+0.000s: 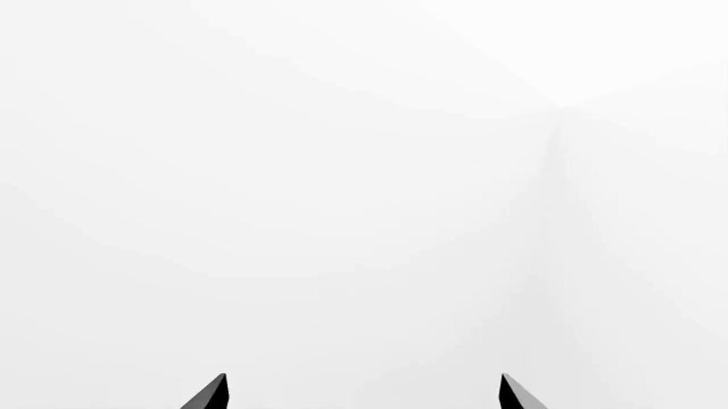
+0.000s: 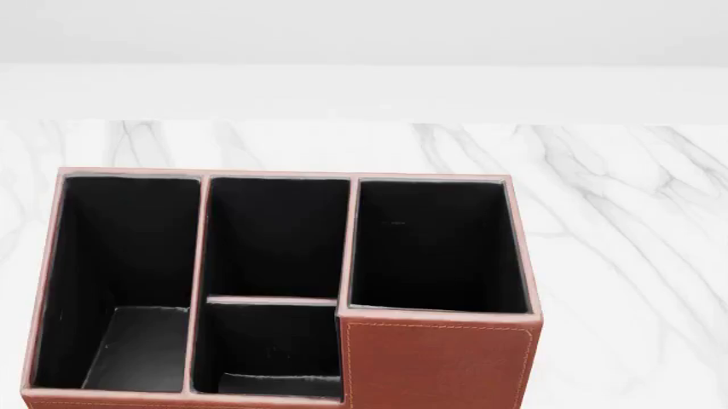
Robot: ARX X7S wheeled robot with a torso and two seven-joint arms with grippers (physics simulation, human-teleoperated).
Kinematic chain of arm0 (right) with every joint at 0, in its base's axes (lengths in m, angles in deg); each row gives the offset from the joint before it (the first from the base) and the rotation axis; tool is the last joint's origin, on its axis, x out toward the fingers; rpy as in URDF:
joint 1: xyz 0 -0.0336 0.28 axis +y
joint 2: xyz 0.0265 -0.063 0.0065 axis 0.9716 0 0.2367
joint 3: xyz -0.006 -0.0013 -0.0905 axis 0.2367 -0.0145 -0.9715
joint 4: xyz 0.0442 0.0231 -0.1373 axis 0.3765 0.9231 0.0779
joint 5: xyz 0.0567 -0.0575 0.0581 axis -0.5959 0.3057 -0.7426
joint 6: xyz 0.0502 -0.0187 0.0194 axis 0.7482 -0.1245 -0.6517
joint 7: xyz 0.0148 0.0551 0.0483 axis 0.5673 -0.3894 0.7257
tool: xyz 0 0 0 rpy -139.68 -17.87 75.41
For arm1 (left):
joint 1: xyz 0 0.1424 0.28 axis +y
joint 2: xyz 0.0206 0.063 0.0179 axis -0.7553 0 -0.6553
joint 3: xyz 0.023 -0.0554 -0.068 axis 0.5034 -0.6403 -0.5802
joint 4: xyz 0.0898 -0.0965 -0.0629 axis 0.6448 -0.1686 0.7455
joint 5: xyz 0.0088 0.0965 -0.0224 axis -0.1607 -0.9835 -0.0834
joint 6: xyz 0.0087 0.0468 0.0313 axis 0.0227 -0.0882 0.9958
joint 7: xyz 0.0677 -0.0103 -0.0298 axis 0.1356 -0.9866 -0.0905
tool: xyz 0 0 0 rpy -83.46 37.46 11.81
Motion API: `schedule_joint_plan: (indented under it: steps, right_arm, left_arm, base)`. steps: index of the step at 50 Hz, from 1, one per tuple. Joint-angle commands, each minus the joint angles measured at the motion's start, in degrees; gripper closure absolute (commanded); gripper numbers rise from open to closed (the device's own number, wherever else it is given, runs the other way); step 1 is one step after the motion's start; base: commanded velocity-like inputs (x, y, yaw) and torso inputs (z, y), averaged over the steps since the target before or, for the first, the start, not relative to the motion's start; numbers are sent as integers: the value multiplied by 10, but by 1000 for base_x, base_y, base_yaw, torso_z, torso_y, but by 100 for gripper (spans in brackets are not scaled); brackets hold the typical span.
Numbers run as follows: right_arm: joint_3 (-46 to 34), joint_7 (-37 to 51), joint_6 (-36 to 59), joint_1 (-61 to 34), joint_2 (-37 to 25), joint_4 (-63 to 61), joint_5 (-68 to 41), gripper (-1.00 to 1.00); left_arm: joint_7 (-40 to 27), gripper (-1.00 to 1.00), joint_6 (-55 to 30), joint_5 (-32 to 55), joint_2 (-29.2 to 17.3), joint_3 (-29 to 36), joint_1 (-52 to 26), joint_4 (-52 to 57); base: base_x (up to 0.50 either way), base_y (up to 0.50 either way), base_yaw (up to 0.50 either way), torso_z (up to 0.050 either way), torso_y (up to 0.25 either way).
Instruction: Pick up the yellow and white mug and place it to the right of the caddy.
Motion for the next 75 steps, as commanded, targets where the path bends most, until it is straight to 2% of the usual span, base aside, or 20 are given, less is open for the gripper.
schedule_joint_plan:
  steps: [1,15,20,23,29,32,40,47,51,66,75]
  right_arm:
    - [14,-15,-15,4,-1,10,-2,100]
    - [13,-16,-11,13,1,18,7,100]
    - [14,-10,-6,11,-1,9,10,100]
    - [13,-7,-3,11,-1,7,15,100]
    - [11,3,4,8,-2,-2,24,100]
    - [10,29,16,-7,-12,-35,40,100]
    - [9,62,35,-31,-31,-107,54,100]
    - [9,72,41,-40,-39,-132,62,100]
    - [12,76,43,-46,-46,-141,65,100]
    - [6,156,94,-106,-90,-324,131,100]
    - [7,167,102,-111,-98,-352,143,100]
  left_arm:
    - [-9,-100,-2,0,-9,5,0,0]
    - [-7,-100,-2,-3,-8,7,0,0]
    - [-35,-100,-10,-1,-39,20,0,0]
    - [-20,-100,-7,-1,-23,13,0,0]
    - [-17,-100,-7,1,-21,10,0,0]
    - [-9,-100,-5,2,-13,6,0,0]
    - [-29,-100,-10,3,-34,16,0,0]
    - [-25,-100,-9,5,-30,12,0,0]
    - [-39,-100,-12,6,-45,18,0,0]
    - [-59,-100,-17,3,-65,29,0,0]
    - [-70,-100,-20,2,-76,35,0,0]
  base:
    - [0,0,0,0,0]
    - [0,0,0,0,0]
    - [0,0,0,0,0]
    - [0,0,0,0,0]
    - [0,0,0,0,0]
    - [0,0,0,0,0]
    - [0,0,0,0,0]
    - [0,0,0,0,0]
    - [0,0,0,0,0]
    - [0,0,0,0,0]
    - [0,0,0,0,0]
